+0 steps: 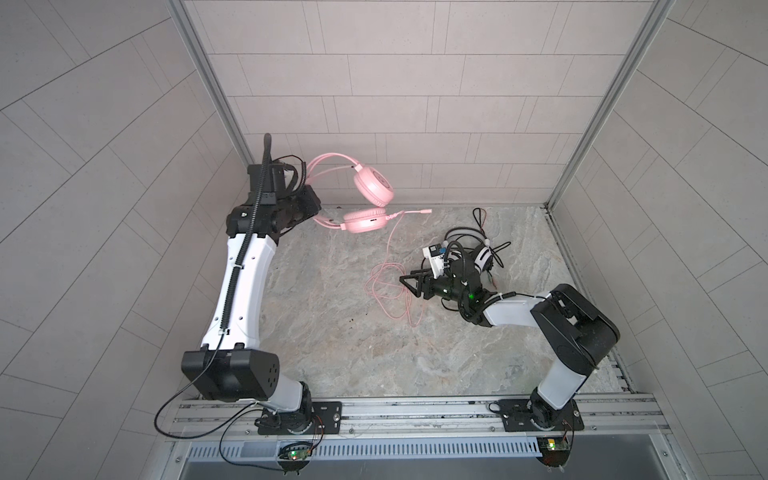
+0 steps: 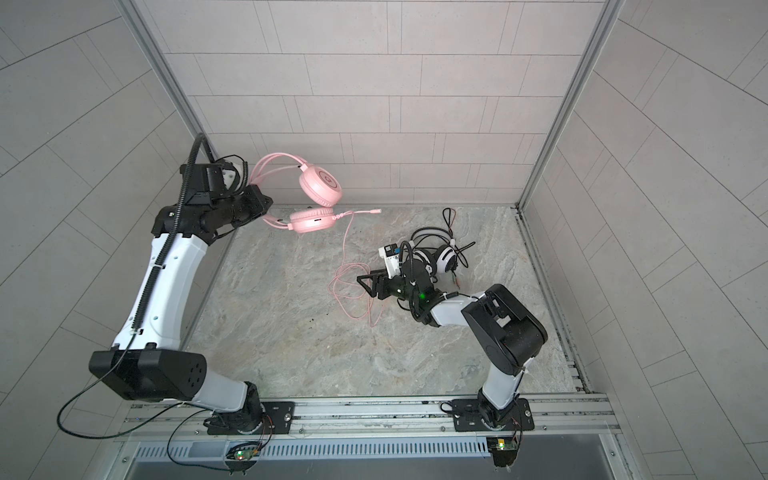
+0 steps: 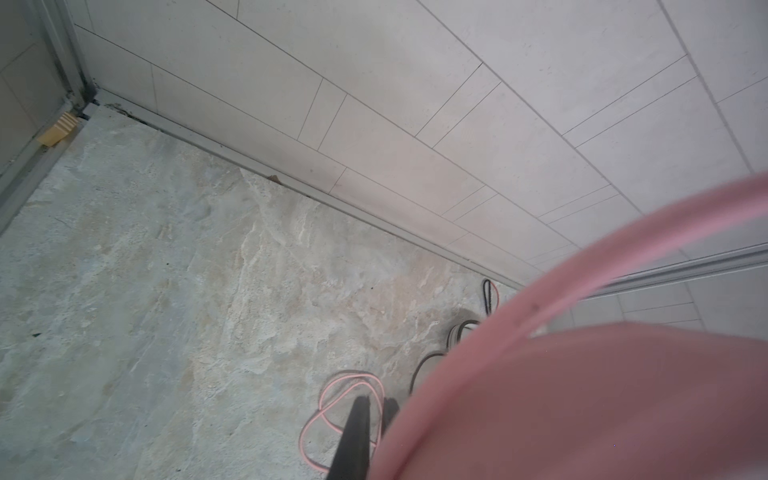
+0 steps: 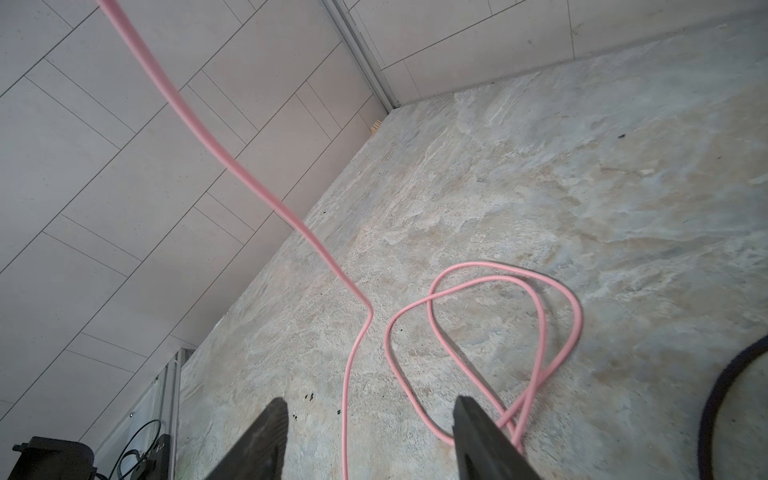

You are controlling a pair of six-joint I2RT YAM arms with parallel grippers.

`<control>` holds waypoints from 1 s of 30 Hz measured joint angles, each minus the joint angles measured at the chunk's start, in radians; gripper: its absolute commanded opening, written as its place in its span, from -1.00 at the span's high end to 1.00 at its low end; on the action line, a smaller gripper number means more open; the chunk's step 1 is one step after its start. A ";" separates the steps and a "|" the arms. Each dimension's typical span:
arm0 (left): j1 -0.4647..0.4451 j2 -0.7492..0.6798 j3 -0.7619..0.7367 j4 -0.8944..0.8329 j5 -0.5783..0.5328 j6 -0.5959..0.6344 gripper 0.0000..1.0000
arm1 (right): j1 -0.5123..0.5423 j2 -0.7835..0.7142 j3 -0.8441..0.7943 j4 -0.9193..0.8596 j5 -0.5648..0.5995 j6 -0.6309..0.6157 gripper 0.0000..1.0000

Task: Wrap the headphones
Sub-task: 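Lift the pink headset high with the left gripper while the right gripper releases and withdraws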

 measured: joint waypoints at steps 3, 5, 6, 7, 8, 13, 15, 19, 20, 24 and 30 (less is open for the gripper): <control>-0.002 0.002 -0.001 0.027 0.049 -0.046 1.00 | 0.005 0.014 0.000 0.008 -0.003 0.000 -0.29; -0.002 0.002 -0.002 0.041 0.077 -0.070 1.00 | 0.009 0.027 0.001 0.009 -0.005 0.000 -0.29; -0.002 0.002 -0.002 0.045 0.090 -0.081 1.00 | 0.010 0.033 0.001 0.009 -0.006 0.000 -0.29; -0.002 0.002 -0.002 0.050 0.104 -0.092 1.00 | 0.012 0.039 0.002 0.008 -0.008 -0.001 -0.29; -0.002 0.002 -0.002 0.055 0.116 -0.103 1.00 | 0.013 0.044 0.003 0.006 -0.008 -0.003 -0.29; -0.002 -0.002 -0.002 0.086 0.158 -0.165 1.00 | 0.018 0.059 0.023 -0.006 -0.025 -0.011 -0.29; -0.002 -0.010 -0.002 0.098 0.167 -0.183 1.00 | 0.021 0.063 0.032 -0.006 -0.035 -0.011 -0.29; -0.002 -0.027 -0.001 0.111 0.177 -0.201 1.00 | 0.050 0.069 0.056 -0.026 -0.046 -0.026 -0.29; -0.002 -0.028 0.002 0.111 0.180 -0.204 1.00 | 0.063 0.069 0.064 -0.033 -0.048 -0.032 -0.29; -0.002 -0.028 0.018 0.112 0.187 -0.216 1.00 | 0.102 0.071 0.089 -0.050 -0.051 -0.043 -0.29; -0.002 -0.028 0.026 0.138 0.188 -0.238 1.00 | 0.125 0.119 0.135 -0.087 -0.050 -0.049 -0.19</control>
